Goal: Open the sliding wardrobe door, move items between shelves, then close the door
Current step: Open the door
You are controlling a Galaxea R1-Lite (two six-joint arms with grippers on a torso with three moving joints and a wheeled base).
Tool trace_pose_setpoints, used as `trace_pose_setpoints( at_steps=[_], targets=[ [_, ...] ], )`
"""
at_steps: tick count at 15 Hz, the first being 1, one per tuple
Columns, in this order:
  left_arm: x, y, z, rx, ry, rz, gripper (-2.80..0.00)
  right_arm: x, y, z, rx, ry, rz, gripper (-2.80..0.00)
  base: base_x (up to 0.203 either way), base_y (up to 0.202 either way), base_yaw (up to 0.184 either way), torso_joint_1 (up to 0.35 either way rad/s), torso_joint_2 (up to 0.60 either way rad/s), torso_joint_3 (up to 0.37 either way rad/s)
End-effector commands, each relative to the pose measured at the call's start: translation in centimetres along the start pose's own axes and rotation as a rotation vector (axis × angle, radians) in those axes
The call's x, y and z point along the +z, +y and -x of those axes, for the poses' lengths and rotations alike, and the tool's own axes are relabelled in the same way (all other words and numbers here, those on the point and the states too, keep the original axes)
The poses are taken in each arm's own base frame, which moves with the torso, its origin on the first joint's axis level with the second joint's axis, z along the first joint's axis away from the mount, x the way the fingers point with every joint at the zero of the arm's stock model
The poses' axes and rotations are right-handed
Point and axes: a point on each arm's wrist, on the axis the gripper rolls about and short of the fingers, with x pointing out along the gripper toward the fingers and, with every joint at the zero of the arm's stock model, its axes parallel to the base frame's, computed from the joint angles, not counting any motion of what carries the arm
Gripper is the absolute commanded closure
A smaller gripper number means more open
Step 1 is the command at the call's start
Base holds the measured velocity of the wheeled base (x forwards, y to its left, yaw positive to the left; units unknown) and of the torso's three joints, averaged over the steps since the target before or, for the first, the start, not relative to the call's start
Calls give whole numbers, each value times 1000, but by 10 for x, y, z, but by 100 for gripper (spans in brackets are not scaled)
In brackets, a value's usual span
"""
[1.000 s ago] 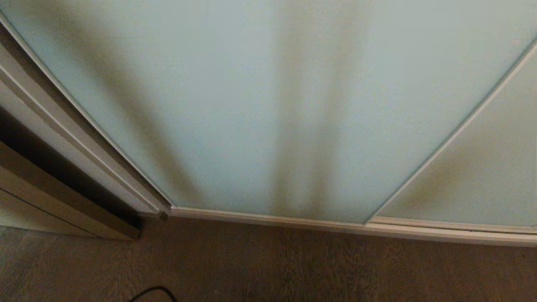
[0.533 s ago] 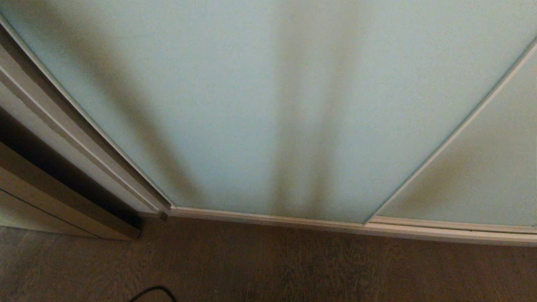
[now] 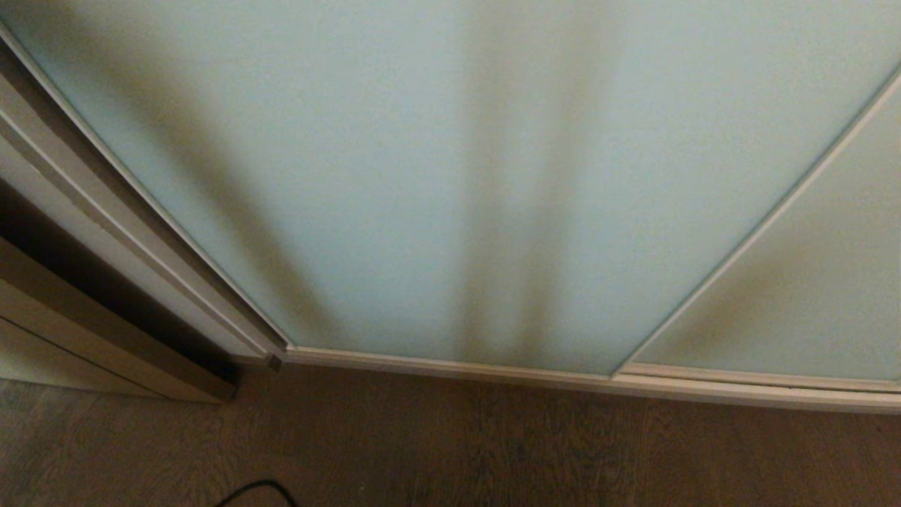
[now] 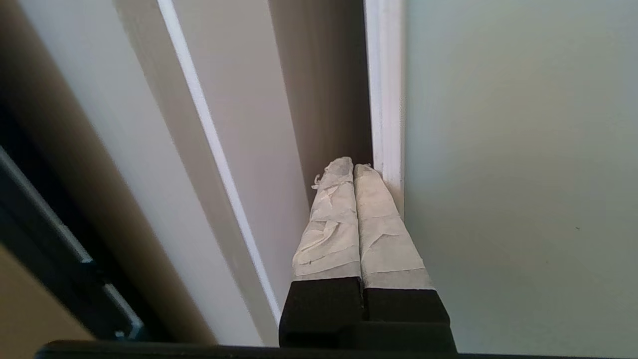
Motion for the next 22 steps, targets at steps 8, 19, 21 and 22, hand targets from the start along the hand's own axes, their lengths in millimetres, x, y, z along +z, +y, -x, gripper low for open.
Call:
trace_pose_setpoints(
  at_steps=[8, 19, 21, 22],
  targets=[
    [1, -4, -11, -91, 35, 29, 0, 0, 0, 0, 1, 0, 0, 0, 0, 0, 0, 0, 0, 0],
    [28, -7, 17, -222, 51, 119, 0, 0, 0, 0, 1, 0, 0, 0, 0, 0, 0, 0, 0, 0],
    [34, -11, 29, -286, 65, 145, 0, 0, 0, 0, 1, 0, 0, 0, 0, 0, 0, 0, 0, 0],
    [34, -15, 33, -308, 74, 156, 0, 0, 0, 0, 1, 0, 0, 0, 0, 0, 0, 0, 0, 0]
  ],
)
